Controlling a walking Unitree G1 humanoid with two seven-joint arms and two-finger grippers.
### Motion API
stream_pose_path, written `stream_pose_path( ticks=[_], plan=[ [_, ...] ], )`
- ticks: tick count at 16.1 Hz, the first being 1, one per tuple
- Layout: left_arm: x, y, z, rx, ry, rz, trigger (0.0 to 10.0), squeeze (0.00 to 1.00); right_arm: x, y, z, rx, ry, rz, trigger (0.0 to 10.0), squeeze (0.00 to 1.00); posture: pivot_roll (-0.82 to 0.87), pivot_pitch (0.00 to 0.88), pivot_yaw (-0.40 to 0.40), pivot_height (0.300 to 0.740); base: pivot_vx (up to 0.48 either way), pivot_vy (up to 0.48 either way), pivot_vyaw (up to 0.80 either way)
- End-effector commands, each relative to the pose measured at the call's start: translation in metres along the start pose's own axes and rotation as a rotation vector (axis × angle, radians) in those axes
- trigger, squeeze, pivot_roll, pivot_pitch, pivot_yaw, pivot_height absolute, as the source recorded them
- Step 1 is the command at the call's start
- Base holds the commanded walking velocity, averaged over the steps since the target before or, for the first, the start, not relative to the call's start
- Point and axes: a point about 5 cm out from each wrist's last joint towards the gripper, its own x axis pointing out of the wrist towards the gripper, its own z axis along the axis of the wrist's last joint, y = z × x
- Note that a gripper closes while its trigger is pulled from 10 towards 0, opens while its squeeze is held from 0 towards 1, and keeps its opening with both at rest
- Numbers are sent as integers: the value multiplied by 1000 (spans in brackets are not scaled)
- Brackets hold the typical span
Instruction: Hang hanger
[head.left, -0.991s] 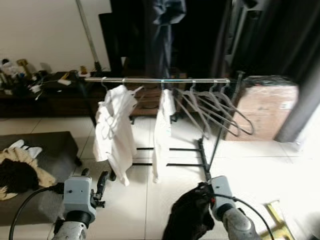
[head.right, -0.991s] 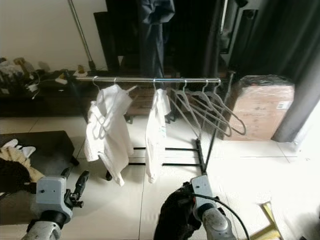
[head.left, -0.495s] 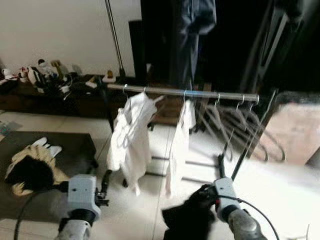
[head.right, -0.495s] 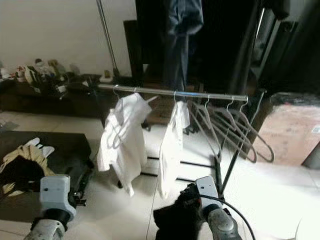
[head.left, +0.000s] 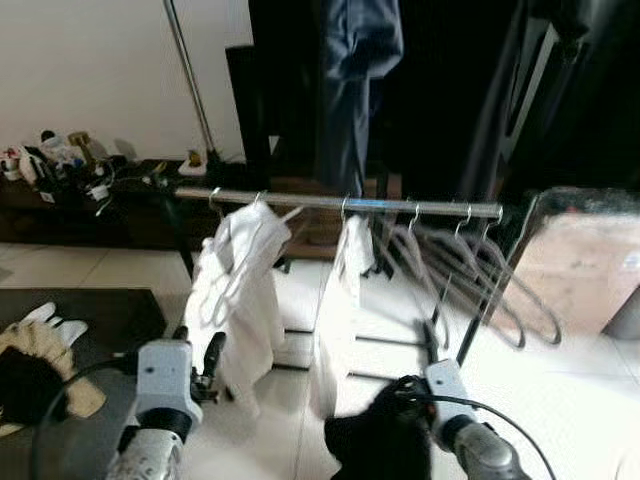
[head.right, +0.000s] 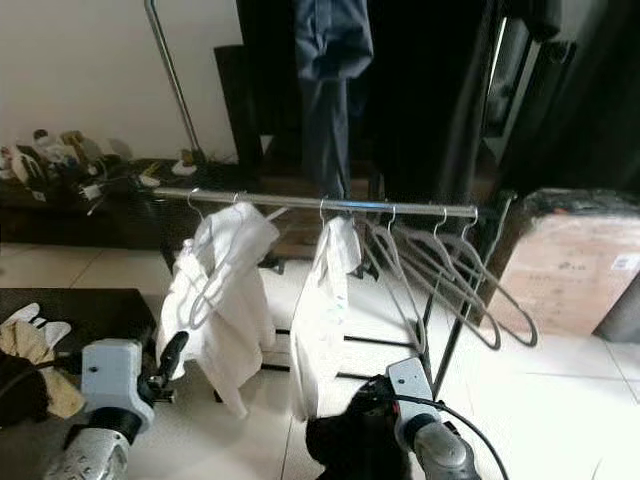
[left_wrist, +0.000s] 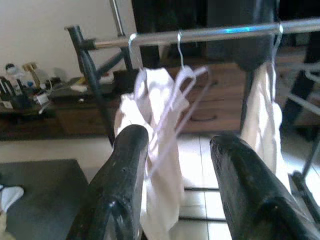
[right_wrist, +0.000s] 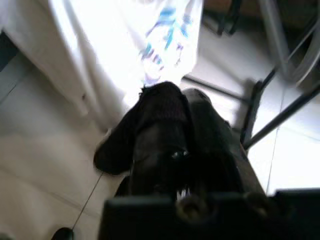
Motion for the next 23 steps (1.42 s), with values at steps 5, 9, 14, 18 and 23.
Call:
stream_pose_path(
  ticks=[5,9,14,18,23],
  plan=[
    [5,11,2,22,11,50,10000,0,6,12,16,-31,-58,57,10000,0,86,63,-9,740,318,0,480],
    [8,5,1,18,27,12,10000,0,7,11,15,-6,-48,43,10000,0,87,75,-9,740,318,0,0],
    [10,7,1,7,26,31,10000,0,7,10,14,-1,-44,45,10000,0,91,84,-9,740,310,0,0],
    [11,8,1,5,34,32,10000,0,8,10,7,2,-21,46,10000,0,92,90,-10,740,308,0,0],
    [18,10,-6,-5,89,20,10000,0,9,10,3,5,-6,45,10000,0,95,108,-15,740,185,0,0]
  ],
)
